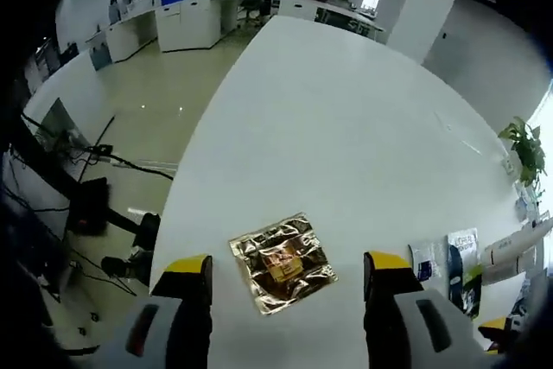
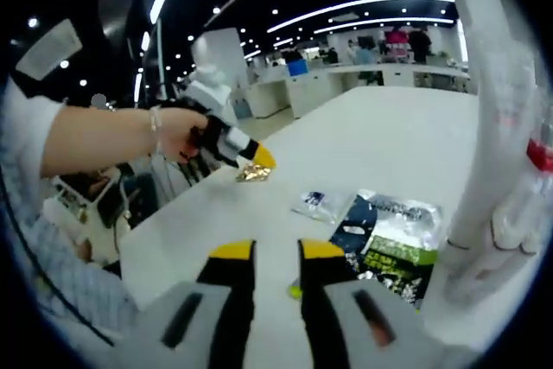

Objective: Arrange the skincare products in the storage area until every visible bottle or jar stands upright without overlapping.

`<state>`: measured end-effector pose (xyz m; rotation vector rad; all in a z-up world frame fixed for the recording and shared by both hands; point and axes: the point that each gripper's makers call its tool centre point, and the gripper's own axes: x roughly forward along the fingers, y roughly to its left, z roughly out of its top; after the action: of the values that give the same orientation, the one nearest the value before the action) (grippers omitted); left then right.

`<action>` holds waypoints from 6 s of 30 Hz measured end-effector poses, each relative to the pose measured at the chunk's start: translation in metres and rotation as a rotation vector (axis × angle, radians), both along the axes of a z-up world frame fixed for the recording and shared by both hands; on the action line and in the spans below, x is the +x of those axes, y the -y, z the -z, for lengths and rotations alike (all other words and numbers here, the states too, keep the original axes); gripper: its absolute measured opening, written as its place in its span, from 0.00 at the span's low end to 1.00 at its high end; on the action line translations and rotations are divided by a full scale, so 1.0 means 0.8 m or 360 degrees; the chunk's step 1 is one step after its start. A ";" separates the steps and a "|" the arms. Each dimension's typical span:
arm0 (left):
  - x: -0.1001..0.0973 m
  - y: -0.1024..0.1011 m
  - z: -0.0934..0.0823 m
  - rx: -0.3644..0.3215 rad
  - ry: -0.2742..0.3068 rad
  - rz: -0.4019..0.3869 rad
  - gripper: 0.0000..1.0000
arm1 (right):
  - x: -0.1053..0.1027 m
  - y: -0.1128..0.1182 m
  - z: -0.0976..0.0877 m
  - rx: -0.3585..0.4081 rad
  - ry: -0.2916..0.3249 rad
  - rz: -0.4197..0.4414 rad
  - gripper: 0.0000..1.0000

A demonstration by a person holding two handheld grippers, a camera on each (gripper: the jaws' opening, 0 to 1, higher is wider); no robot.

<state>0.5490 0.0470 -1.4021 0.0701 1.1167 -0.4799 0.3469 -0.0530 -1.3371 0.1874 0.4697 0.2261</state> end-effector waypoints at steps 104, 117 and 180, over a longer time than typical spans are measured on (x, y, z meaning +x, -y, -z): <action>-0.027 -0.018 -0.010 0.0467 -0.0316 0.0296 0.37 | -0.066 0.034 0.002 -0.0214 -0.0015 0.0097 0.22; -0.051 -0.031 -0.027 0.0424 -0.0285 0.0320 0.37 | -0.062 0.031 0.002 -0.0198 -0.0008 0.0044 0.22; -0.224 0.044 -0.043 -0.0012 -0.0302 0.0540 0.36 | -0.077 0.082 0.002 -0.0217 -0.0030 0.0167 0.21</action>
<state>0.3700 0.0120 -1.3675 0.2135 1.2958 -0.8068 0.2850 -0.1189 -1.3389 0.0803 0.4908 0.0890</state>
